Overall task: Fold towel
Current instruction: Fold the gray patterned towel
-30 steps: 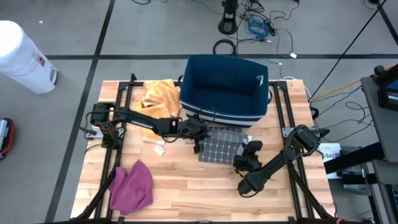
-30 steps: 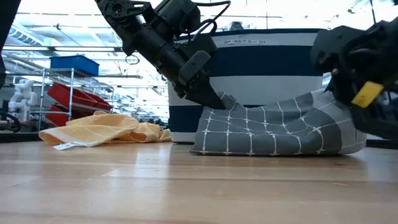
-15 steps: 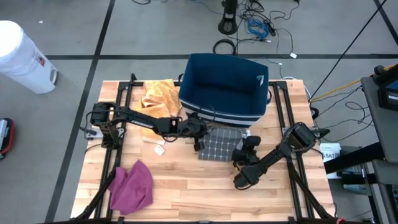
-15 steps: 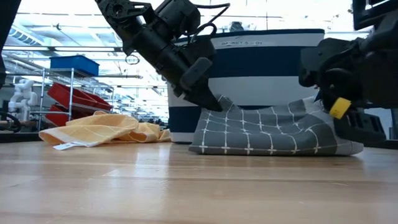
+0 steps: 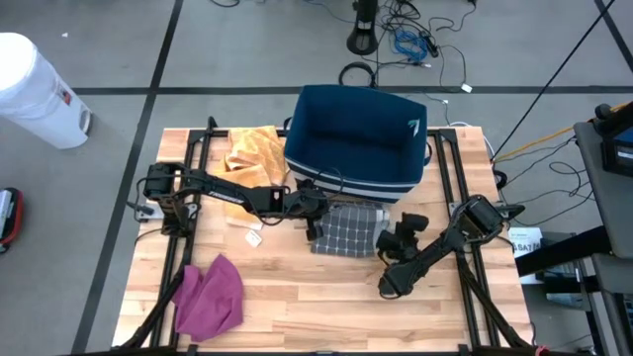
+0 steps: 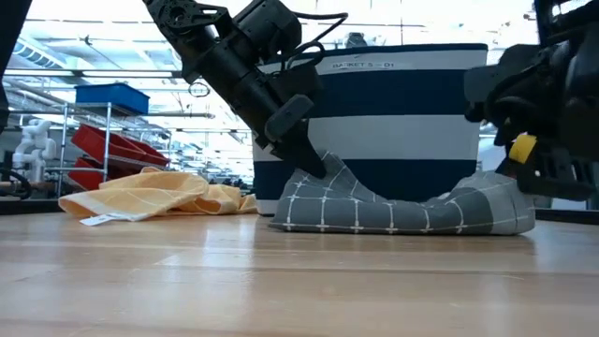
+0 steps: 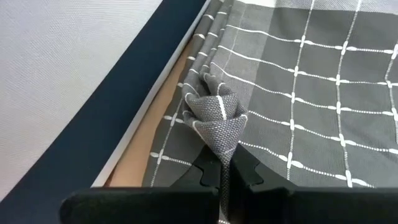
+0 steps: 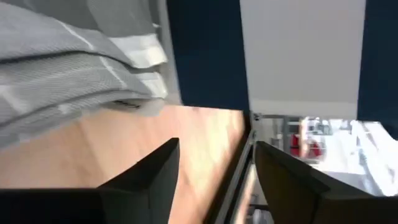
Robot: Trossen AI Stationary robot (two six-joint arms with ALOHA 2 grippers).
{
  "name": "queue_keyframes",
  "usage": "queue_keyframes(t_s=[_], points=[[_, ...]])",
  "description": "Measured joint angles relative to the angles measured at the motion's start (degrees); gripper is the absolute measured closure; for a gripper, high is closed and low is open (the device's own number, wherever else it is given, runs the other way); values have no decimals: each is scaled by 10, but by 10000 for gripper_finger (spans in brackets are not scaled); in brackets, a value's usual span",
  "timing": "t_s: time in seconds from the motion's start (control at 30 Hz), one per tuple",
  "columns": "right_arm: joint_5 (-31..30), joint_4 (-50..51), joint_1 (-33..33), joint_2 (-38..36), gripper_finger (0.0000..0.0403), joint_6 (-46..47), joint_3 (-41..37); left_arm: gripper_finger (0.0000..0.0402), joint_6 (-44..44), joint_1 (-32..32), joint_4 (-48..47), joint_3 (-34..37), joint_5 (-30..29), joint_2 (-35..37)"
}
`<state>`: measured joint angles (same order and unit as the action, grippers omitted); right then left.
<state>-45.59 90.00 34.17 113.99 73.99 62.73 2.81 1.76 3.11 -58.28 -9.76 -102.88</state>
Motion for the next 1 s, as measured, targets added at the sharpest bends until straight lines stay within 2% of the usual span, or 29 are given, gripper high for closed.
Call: queue_keyframes(t_s=[0.2, 0.3, 0.53, 0.63, 0.9, 1.0], points=[[-1, -27, 34, -17, 207, 6, 32, 400, 1, 0, 1, 0, -1, 0], [-30, -96, 52, -32, 215, -20, 49, 389, 1, 0, 1, 0, -1, 0], [-53, -377, 59, -44, 227, -224, 53, 332, -1, 0, 1, 0, -1, 0], [-54, -452, 49, -44, 231, -285, 51, 301, -3, -1, -1, 0, -1, 0], [-63, -467, 13, -44, 247, -263, 15, 228, -16, -1, -22, 0, -4, 0], [-38, -487, 4, -44, 253, -249, -13, 210, -18, -1, -30, 0, -10, 0]])
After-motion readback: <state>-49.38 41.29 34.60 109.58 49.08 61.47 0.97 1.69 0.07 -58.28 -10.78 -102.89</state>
